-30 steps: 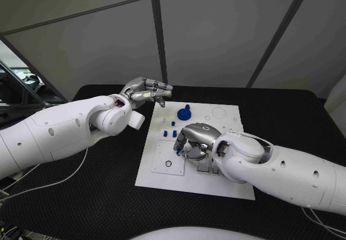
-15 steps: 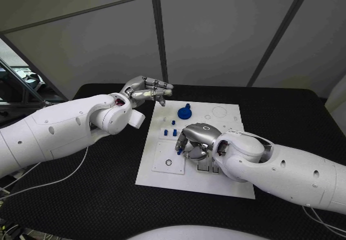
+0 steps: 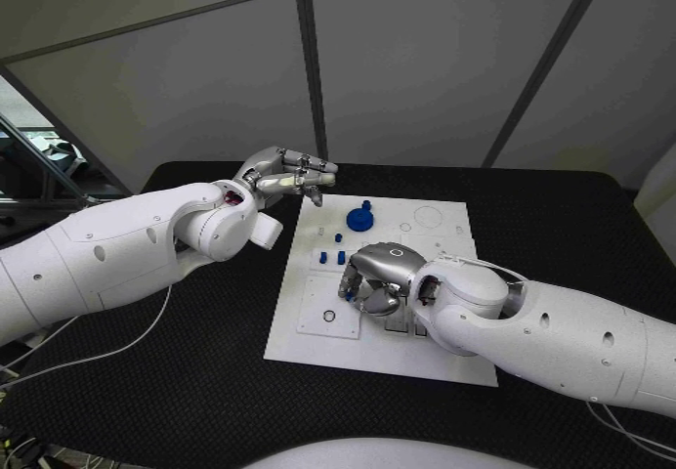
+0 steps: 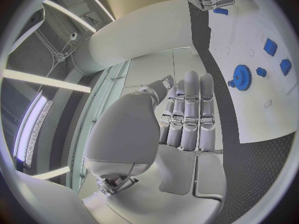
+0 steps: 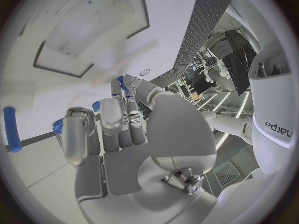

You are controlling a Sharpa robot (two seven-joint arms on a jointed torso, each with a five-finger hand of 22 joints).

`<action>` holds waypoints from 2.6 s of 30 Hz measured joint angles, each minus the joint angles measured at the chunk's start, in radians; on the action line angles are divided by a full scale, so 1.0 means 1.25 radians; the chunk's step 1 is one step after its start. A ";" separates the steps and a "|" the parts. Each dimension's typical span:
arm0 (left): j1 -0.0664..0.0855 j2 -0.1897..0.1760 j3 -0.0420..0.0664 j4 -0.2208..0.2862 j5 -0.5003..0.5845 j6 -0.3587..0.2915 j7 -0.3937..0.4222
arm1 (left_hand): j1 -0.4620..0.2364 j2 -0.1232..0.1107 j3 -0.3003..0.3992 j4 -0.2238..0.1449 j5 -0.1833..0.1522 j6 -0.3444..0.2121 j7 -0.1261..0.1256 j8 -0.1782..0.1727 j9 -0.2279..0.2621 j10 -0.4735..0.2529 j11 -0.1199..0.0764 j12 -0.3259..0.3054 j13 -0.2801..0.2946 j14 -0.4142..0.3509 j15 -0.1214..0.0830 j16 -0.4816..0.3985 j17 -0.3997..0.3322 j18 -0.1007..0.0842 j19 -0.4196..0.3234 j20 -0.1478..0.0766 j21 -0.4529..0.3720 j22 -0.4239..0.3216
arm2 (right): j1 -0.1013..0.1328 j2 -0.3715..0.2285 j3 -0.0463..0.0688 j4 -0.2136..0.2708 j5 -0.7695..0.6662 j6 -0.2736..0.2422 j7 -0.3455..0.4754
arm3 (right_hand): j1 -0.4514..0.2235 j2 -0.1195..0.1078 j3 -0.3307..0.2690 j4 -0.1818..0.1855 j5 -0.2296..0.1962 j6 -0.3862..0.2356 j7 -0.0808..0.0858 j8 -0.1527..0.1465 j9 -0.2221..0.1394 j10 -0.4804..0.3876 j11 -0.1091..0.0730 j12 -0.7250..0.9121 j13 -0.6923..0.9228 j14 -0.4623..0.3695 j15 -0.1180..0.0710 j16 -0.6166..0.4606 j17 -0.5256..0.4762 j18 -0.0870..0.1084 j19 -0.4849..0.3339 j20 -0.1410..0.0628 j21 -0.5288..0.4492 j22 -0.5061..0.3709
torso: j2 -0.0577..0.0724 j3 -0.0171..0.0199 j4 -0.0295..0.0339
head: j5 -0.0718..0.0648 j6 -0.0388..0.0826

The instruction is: Assemble the parts on the task board

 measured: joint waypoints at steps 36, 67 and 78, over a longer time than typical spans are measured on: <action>0.000 0.000 -0.003 -0.008 0.001 0.013 -0.009 | 0.000 0.000 -0.002 -0.002 0.000 -0.003 0.003 -0.003 0.000 -0.003 0.003 0.000 0.001 0.000 0.000 -0.004 -0.002 0.000 0.000 0.000 0.000 -0.002 | -0.003 -0.150 0.029 0.094 0.017 -0.178 0.022 | -0.004 -0.055 -0.020 0.006 -0.018 -0.080 0.016 -0.002 -0.018 -0.142 0.028 0.012 -0.001 0.000 0.020 -0.061 -0.112 0.000 -0.021 0.021 -0.090 0.000 | -0.001 0.0000 -0.0013 | -0.015 0.019; -0.001 0.004 -0.005 -0.014 0.001 0.022 -0.013 | 0.000 0.000 -0.002 -0.002 0.000 -0.003 0.003 -0.003 0.000 -0.003 0.003 0.000 0.000 0.000 0.000 -0.009 -0.002 0.000 0.000 0.000 -0.003 -0.002 | 0.010 -0.212 0.066 0.057 0.029 -0.030 -0.065 | 0.030 -0.053 -0.057 0.019 -0.070 -0.085 0.005 -0.002 -0.017 -0.142 0.027 0.026 -0.001 -0.006 0.026 -0.083 -0.163 0.013 -0.033 0.021 -0.111 0.000 | 0.000 0.0000 -0.0004 | -0.027 0.029; -0.001 0.004 -0.005 -0.014 0.001 0.023 -0.014 | 0.000 0.000 -0.002 -0.002 0.000 -0.003 0.003 -0.003 0.000 -0.003 0.003 0.000 0.001 0.000 0.000 -0.009 -0.002 0.000 0.000 0.000 -0.003 -0.003 | 0.010 -0.199 0.066 0.049 0.027 -0.019 -0.067 | 0.024 -0.040 -0.015 0.039 -0.070 -0.060 0.010 0.003 -0.015 -0.053 0.009 0.041 0.000 -0.002 0.012 -0.021 -0.111 0.013 -0.004 0.007 -0.058 0.000 | 0.000 0.0001 -0.0010 | -0.026 0.026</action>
